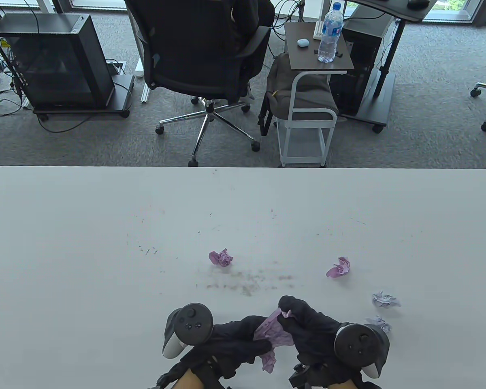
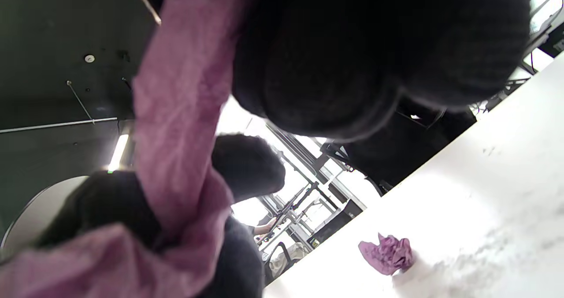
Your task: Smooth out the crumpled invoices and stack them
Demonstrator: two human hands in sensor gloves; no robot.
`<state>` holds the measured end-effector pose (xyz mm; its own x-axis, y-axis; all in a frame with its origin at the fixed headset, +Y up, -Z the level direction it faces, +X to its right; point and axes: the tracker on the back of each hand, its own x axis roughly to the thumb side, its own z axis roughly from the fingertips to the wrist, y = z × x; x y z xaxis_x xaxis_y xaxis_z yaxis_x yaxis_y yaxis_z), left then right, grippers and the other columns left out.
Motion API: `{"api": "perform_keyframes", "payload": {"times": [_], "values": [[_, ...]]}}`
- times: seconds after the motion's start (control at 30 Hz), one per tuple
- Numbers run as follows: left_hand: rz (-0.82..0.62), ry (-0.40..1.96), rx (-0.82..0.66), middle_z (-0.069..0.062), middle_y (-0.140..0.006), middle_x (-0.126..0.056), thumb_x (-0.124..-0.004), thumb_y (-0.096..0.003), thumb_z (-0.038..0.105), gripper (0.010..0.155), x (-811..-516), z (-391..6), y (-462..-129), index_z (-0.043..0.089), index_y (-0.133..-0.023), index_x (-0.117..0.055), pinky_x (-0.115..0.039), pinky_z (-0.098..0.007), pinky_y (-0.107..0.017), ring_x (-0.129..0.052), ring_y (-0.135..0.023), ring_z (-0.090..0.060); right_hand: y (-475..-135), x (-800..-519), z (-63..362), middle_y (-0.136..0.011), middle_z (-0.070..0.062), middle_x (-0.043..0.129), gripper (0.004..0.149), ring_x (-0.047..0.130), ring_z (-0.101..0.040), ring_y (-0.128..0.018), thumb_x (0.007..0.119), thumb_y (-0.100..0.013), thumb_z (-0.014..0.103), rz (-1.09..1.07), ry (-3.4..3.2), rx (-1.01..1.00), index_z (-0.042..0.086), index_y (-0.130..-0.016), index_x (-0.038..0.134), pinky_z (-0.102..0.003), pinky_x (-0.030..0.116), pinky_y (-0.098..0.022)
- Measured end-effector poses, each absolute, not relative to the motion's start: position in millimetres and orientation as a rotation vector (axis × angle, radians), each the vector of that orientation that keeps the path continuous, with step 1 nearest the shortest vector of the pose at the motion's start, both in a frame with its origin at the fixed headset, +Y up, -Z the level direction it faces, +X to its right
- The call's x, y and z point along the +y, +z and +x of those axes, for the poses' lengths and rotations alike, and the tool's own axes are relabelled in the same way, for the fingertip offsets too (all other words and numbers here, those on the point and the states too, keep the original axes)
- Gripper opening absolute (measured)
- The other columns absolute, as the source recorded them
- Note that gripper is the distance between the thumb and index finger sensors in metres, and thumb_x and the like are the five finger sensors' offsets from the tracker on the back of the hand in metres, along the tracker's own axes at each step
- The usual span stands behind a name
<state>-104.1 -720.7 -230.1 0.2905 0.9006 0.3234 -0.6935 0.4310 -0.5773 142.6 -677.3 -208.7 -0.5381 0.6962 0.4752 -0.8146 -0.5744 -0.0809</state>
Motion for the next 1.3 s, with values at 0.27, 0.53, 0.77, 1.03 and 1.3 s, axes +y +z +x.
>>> {"api": "perform_keyframes", "payload": {"times": [0.27,0.53,0.77,1.03,1.3], "values": [[-0.336,1.038,-0.6,-0.022,-0.111,-0.048,-0.077,-0.0526,0.061,0.085,-728,-122,-236,0.01,-0.115,-0.05,-0.07,-0.062,-0.06,-0.074,-0.088,-0.048,-206,-671,144,-0.04,-0.001,0.096,0.039,0.095,-0.013,-0.016,0.081,-0.052,0.032,0.564,2.348,-0.433,0.015,-0.086,0.075,-0.032,0.088,-0.013],[-0.366,1.168,-0.701,-0.012,-0.093,-0.08,-0.084,-0.0562,0.034,0.069,-719,-100,-228,0.007,-0.111,-0.052,-0.07,-0.067,-0.061,-0.093,-0.08,-0.04,-198,-672,114,-0.039,0.0,0.096,0.038,0.095,-0.012,-0.015,0.081,-0.052,0.033,0.7,2.266,-0.344,0.014,-0.085,0.076,-0.032,0.089,-0.013],[-0.391,1.039,-0.617,-0.013,-0.084,-0.089,-0.079,-0.0578,0.022,0.047,-725,-116,-238,0.007,-0.102,-0.071,-0.074,-0.064,-0.058,-0.099,-0.066,-0.038,-207,-678,129,-0.039,0.0,0.096,0.039,0.095,-0.012,-0.016,0.08,-0.052,0.033,0.641,2.362,-0.284,0.014,-0.085,0.076,-0.032,0.089,-0.013],[-0.363,0.891,-0.499,-0.015,-0.079,-0.09,-0.079,-0.0574,0.021,0.048,-733,-132,-247,0.003,-0.101,-0.072,-0.076,-0.063,-0.055,-0.101,-0.06,-0.037,-224,-701,145,-0.045,-0.003,0.098,0.038,0.099,-0.016,-0.022,0.081,-0.052,0.032,0.513,2.392,-0.091,0.013,-0.085,0.077,-0.035,0.091,-0.017],[-0.332,0.684,-0.476,-0.01,-0.057,-0.097,-0.074,-0.0588,0.03,0.045,-732,-131,-245,-0.003,-0.089,-0.083,-0.08,-0.06,-0.049,-0.104,-0.038,-0.031,-229,-704,154,-0.107,-0.03,0.046,0.079,0.076,-0.046,-0.078,0.077,-0.05,0.054,0.473,2.577,0.174,0.012,-0.106,0.041,-0.046,0.085,-0.038]]}}
